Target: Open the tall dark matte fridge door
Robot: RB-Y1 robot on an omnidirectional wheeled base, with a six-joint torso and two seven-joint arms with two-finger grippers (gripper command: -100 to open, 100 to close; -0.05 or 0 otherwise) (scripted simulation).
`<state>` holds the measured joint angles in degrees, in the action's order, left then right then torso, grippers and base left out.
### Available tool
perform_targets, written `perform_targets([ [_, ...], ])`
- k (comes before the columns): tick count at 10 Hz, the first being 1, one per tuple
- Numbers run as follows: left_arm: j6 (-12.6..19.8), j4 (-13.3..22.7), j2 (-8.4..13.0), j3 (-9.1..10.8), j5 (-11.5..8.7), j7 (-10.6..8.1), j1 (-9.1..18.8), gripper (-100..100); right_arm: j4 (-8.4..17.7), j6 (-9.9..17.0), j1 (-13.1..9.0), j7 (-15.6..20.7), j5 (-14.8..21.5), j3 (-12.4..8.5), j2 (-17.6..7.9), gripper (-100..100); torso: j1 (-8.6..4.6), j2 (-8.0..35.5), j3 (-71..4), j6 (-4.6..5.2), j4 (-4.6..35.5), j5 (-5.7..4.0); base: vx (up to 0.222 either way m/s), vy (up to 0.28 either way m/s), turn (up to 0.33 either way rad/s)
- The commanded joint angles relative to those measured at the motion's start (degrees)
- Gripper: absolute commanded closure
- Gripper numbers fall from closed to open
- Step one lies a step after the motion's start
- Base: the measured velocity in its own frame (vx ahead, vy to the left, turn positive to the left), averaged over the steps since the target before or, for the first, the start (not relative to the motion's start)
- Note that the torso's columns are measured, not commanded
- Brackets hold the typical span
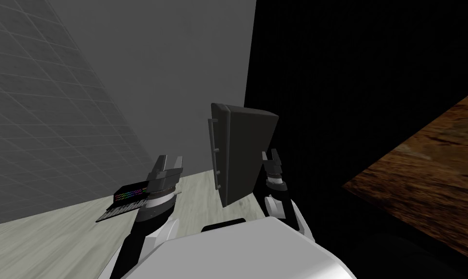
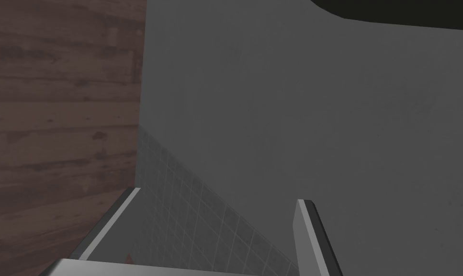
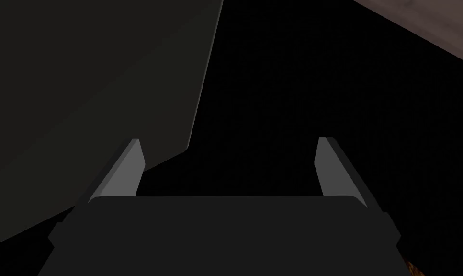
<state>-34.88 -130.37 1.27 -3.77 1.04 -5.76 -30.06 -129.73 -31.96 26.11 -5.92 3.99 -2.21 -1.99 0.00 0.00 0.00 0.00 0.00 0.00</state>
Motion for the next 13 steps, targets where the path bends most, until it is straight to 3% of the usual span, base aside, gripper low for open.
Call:
perform_targets([
  [1,0.0,0.0,0.0,0.0,0.0,0.0,0.0,0,0.0,0.0,0.0,0.0,0.0,0.0,0.0,0,0.0,2.3,-4.7,0.0,2.3,0.0,0.0,0.0,0.0],
  [9,0.0,0.0,0.0,0.0,0.0,0.0,0.0,0,0.0,0.0,0.0,0.0,0.0,0.0,0.0,0,0.0,35.4,-70.7,0.0,35.4,0.0,0.0,0.0,0.0],
  [10,0.0,0.0,0.0,0.0,0.0,0.0,0.0,0,0.4,0.0,-0.2,0.3,0.2,-0.3,-1.7,-100,0.0,39.6,-79.2,0.0,39.6,0.0,0.006,0.017,0.001],
  [13,0.0,0.0,0.0,0.0,0.0,0.0,0.0,0,2.0,-0.2,-0.8,1.3,1.2,-1.3,-6.7,-100,0.08,42.2,-84.5,0.0,42.2,0.03,0.005,0.047,-0.001],
])
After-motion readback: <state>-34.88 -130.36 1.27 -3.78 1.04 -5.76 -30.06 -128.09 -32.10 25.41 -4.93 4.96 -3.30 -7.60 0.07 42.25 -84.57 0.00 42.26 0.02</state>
